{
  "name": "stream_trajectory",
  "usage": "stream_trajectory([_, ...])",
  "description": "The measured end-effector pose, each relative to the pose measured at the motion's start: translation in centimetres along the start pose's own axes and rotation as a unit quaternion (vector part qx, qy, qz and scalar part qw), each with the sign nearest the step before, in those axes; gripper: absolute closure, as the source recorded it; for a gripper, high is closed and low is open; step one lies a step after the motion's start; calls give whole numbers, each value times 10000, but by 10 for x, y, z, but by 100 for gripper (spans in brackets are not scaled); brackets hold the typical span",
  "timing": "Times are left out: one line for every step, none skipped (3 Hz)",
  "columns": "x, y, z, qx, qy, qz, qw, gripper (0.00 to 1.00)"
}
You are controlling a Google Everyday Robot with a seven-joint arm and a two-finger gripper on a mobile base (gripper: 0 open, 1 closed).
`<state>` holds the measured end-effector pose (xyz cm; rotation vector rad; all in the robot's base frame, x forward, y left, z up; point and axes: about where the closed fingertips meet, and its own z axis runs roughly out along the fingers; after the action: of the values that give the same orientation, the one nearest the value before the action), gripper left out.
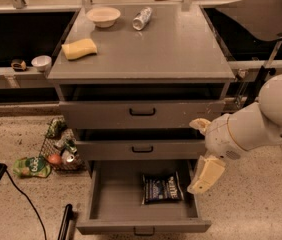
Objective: Pick blue chip bag from bottom drawer and place on counter
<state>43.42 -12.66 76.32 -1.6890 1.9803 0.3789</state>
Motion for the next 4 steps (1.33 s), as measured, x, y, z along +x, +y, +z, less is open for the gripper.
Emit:
stream_trajectory([0,0,0,0,0,0,10000,0])
stream_trajectory([10,-7,13,-83,-158,-129,9998,0])
stream_trajectory([36,-28,54,-216,-296,-453,9983,0])
stream_trajectory([70,-45,98,-323,-402,-573,9970,0])
